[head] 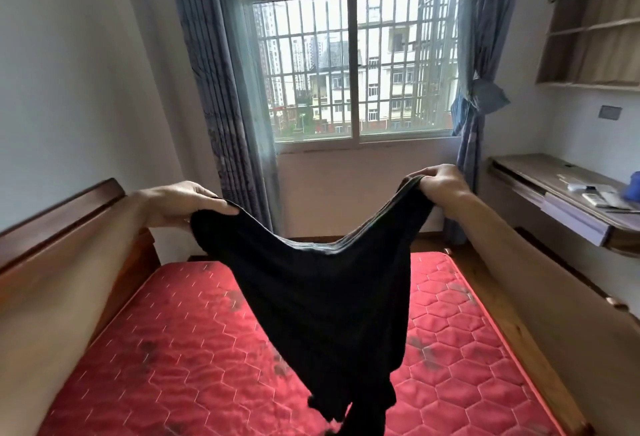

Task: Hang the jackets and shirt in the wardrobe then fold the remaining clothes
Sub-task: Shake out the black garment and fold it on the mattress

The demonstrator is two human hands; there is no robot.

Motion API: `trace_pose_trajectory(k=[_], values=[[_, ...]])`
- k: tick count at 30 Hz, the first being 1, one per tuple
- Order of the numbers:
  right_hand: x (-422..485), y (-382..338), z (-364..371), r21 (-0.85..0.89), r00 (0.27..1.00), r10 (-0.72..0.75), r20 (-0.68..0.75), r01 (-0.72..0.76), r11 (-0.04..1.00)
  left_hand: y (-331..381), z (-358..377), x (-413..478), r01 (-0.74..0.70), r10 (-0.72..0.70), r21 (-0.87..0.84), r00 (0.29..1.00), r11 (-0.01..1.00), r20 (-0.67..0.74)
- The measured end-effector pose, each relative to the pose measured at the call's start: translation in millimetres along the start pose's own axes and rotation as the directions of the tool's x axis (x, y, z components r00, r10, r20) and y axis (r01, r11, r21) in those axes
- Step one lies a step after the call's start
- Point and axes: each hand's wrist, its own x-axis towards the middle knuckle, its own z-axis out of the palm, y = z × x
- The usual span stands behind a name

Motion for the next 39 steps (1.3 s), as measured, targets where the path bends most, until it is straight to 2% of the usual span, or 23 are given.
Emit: trace_pose_trajectory(k=[2,4,5,7,9,12,15,17,19,21,23,26,29,31,34,36,38,39], values=[[-6.8,-15.6,4.9,0.027,0.999,-0.034,0.021,0.034,0.999,0.0,6.2,9.5,0.078,-0.055,0.216,0.992,0.973,-0.112],[-17.8,-33.7,13.1,0.007,0.994,-0.103,0.047,0.102,0.995,10.3,26.8,15.2,0.069,-0.014,0.371,0.989,0.926,-0.148],[-23.9,-43.0,18.7,-0.024,0.984,-0.16,0.073,0.162,0.986,19.8,42.5,17.2,0.008,0.039,0.37,0.992,0.929,-0.118],[-31.9,-56.8,31.7,-0.125,0.949,-0.282,0.143,0.3,0.946,43.0,80.8,22.7,-0.166,0.178,0.262,0.984,0.951,-0.024],[-39.6,-64.8,43.6,-0.204,0.911,-0.369,0.184,0.402,0.892,66.1,121.8,31.7,-0.318,0.324,0.182,0.946,0.931,-0.004],[-51.2,-65.4,47.8,-0.258,0.868,-0.445,0.22,0.491,0.832,89.3,161.0,52.4,-0.477,0.518,0.288,0.852,0.83,-0.082],[-51.0,-52.1,26.8,-0.427,0.82,-0.509,0.262,0.571,0.701,94.1,154.9,70.5,-0.492,0.594,0.426,0.791,0.759,-0.147],[-47.3,-35.1,8.5,-0.502,0.796,-0.501,0.341,0.604,0.619,91.3,139.3,80.6,-0.451,0.616,0.485,0.743,0.749,-0.262],[-47.8,-14.8,-2.1,-0.588,0.8,-0.425,0.423,0.599,0.544,92.4,124.5,86.1,-0.424,0.629,0.502,0.687,0.754,-0.364],[-48.9,6.4,-6.0,-0.697,0.836,-0.367,0.409,0.545,0.465,95.2,112.7,87.6,-0.412,0.651,0.532,0.639,0.74,-0.41],[-41.3,28.3,-16.0,-0.776,0.897,-0.315,0.31,0.43,0.462,89.8,97.0,87.7,-0.383,0.654,0.553,0.606,0.739,-0.453],[-30.5,51.0,-48.4,-0.84,0.98,-0.163,0.116,0.184,0.51,58.3,62.0,82.4,-0.228,0.567,0.554,0.586,0.801,-0.579],[-23.9,70.0,-82.2,-0.849,0.996,-0.076,-0.05,-0.002,0.529,17.0,26.6,72.5,-0.061,0.429,0.487,0.577,0.871,-0.695],[-18.9,75.6,-91.7,-0.794,0.989,-0.078,-0.124,-0.051,0.606,0.8,15.2,62.0,-0.059,0.355,0.398,0.584,0.916,-0.73],[-7.8,68.1,-80.2,-0.731,0.982,-0.105,-0.158,-0.044,0.681,-4.6,10.1,58.7,-0.091,0.189,0.169,0.601,0.981,-0.777],[-0.1,60.8,-66.3,-0.681,0.976,-0.127,-0.176,-0.028,0.732,0.4,11.1,59.2,-0.042,-0.051,-0.109,0.683,0.993,-0.729],[4.9,54.8,-58.4,-0.634,0.972,-0.129,-0.196,-0.025,0.773,-3.0,12.3,55.6,0.094,-0.288,-0.349,0.777,0.933,-0.559],[6.0,53.2,-57.7,-0.616,0.969,-0.128,-0.213,-0.031,0.788,-9.0,12.1,52.9,0.156,-0.366,-0.419,0.793,0.895,-0.487]])
